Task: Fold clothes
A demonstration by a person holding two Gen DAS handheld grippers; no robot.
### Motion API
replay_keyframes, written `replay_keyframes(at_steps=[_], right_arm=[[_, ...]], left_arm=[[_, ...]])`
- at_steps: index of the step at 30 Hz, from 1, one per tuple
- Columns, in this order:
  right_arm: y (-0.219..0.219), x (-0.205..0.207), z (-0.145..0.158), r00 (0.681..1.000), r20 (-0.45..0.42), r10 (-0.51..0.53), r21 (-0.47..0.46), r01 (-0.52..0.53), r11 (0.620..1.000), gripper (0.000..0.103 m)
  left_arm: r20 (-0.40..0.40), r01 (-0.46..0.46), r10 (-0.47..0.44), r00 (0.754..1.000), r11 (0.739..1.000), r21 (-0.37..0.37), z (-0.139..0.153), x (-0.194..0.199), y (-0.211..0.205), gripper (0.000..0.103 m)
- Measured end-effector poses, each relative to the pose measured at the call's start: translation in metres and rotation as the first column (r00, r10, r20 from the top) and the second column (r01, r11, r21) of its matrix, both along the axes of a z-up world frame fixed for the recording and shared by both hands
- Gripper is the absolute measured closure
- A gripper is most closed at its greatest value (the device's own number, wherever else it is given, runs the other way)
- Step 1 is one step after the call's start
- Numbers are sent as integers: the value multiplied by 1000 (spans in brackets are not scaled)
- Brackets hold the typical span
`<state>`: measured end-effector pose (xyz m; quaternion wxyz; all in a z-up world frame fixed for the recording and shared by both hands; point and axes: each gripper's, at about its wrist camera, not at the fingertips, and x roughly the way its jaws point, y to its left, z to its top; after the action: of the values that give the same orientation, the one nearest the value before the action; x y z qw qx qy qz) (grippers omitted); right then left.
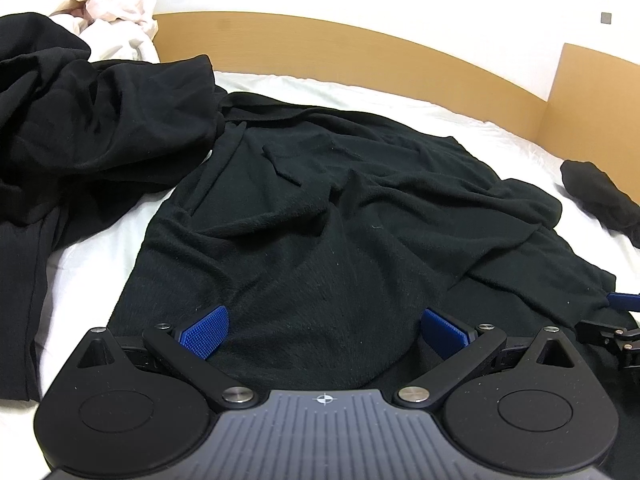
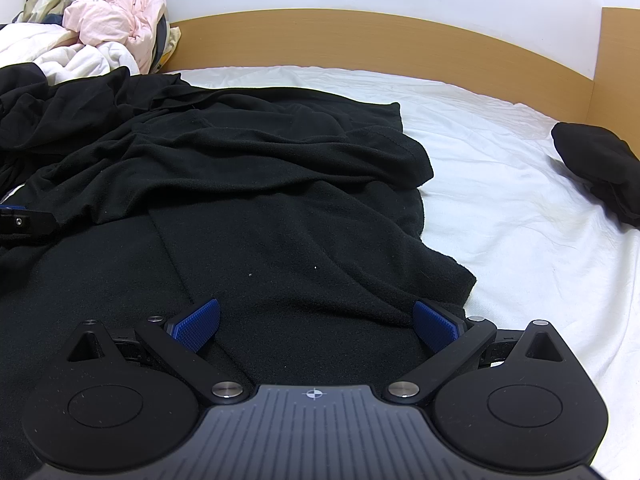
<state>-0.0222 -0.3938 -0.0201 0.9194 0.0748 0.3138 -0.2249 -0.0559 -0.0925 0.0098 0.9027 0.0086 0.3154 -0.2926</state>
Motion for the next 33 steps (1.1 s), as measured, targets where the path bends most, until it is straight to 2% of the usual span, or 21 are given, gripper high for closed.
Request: replay_keyframes(at_steps=[6, 15, 30, 33], right_arm=[[0, -1, 0, 1000, 0, 0, 0, 0, 1000, 0], [0, -1, 0, 1000, 0, 0, 0, 0, 1000, 0], [0, -2, -1, 1000, 0, 0, 0, 0, 1000, 0], [0, -1, 0, 1000, 0, 0, 0, 0, 1000, 0]], left_arm=[[7, 0, 0, 1000, 1000, 28, 0, -3, -2, 1], [2, -2, 2, 1000, 1000, 11, 0, -2, 1, 1], [35, -5, 0, 999, 991, 131, -2, -7, -15, 1], [36, -4, -1, 999, 991, 136, -2, -7, -15, 1]])
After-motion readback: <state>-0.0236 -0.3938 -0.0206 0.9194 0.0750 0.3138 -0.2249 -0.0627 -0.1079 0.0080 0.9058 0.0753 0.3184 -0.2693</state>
